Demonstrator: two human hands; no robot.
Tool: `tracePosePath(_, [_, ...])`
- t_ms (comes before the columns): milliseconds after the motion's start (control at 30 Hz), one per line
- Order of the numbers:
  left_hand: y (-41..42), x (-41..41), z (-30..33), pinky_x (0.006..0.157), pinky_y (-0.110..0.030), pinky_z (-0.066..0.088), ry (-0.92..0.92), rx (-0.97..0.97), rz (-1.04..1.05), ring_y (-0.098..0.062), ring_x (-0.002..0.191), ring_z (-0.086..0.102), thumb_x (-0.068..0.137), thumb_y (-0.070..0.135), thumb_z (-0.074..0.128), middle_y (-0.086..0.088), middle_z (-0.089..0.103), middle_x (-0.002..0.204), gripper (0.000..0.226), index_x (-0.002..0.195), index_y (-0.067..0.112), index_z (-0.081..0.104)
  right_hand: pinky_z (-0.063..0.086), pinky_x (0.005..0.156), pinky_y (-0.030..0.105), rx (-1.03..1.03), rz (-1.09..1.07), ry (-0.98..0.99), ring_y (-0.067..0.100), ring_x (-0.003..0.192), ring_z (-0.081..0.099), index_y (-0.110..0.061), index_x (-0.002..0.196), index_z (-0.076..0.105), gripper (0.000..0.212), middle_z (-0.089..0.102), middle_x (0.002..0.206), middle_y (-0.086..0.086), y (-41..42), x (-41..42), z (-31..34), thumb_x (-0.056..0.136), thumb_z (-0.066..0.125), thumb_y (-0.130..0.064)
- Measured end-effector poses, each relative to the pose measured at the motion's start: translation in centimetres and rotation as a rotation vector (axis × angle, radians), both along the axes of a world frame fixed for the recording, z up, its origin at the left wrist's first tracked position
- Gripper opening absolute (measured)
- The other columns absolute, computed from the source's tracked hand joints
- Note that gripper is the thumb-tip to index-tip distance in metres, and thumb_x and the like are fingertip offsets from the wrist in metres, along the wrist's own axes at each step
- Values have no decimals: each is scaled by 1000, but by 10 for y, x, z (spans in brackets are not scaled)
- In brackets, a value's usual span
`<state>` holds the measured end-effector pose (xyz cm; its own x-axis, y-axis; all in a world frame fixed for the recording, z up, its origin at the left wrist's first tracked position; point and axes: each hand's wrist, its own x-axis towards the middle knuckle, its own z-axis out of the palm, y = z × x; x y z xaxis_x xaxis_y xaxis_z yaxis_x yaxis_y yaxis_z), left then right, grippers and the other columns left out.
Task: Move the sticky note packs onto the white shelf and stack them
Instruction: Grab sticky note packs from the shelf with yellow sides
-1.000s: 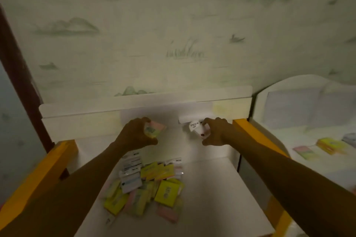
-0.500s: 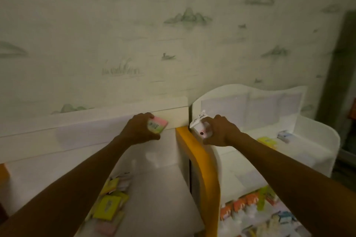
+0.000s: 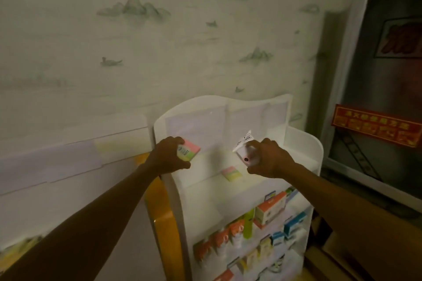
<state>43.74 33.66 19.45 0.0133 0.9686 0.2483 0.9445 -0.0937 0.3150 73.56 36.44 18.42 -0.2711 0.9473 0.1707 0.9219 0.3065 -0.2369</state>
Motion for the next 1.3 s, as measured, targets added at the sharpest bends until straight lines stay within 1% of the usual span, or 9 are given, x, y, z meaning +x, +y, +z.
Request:
tracePosePath(100, [28,30,-11,95,-29,38,-10,-4,-46,-23,119,47,70,40,81,-7,48,132,79,135,16,43,42,78,32,10,-51,-1,27,111,50,-35,136,39,77,50,116,7,23,36,-9,68,72,-50])
tracePosePath(267, [83,71,-27,95,-29,39,-32,23,-81,-23,118,49,68,37,82,-7,51,130,78,134,15,46,49,87,39,10,-91,35,26,111,51,-36,135,41,80,53,120,6,72,85,-25,65,75,-54])
tracePosePath(400, [130,95,-38,96,-31,40,-38,17,-69,-23,119,47,68,38,81,-7,50,133,80,135,15,44,49,91,41,2,-117,47,26,112,50,-37,135,40,81,52,121,5,119,113,-35,63,73,-56])
tracePosePath(533, [171,114,-43,95,-33,43,-66,31,-56,-24,117,48,66,35,82,-7,51,131,79,134,15,46,52,87,40,16,-118,127,22,105,56,-41,128,43,84,60,113,-1,170,131,-44,50,59,-67])
tracePosePath(633, [194,125,-49,95,-31,40,-82,54,-35,-24,119,47,66,32,83,-7,50,132,78,133,14,48,50,85,37,19,-114,158,22,104,55,-41,127,44,78,59,111,-2,199,138,-50,55,65,-60])
tracePosePath(700, [205,130,-55,96,-29,39,-99,56,-23,-24,120,46,65,30,83,-6,49,134,77,133,16,49,51,84,37,16,-106,154,21,103,55,-42,125,44,74,58,109,-3,216,143,-56,57,66,-59])
tracePosePath(867, [223,138,-72,98,-30,40,-115,6,14,-23,122,45,65,29,83,-5,47,135,77,133,16,49,57,76,39,-7,-77,130,20,92,63,-42,120,45,75,63,98,-6,261,158,-71,53,62,-71])
tracePosePath(1033, [237,147,-85,98,-34,44,-116,-45,76,-24,120,46,66,30,82,-6,47,136,79,135,16,47,56,82,42,-47,-52,135,20,96,61,-43,122,45,76,64,105,-5,290,173,-74,52,59,-69])
tracePosePath(1300, [256,172,-102,99,-29,41,-117,-133,140,-23,122,48,63,30,86,-6,48,137,90,139,16,41,55,83,42,-107,44,128,23,104,58,-45,129,40,88,61,111,-2,339,192,-81,47,61,-67])
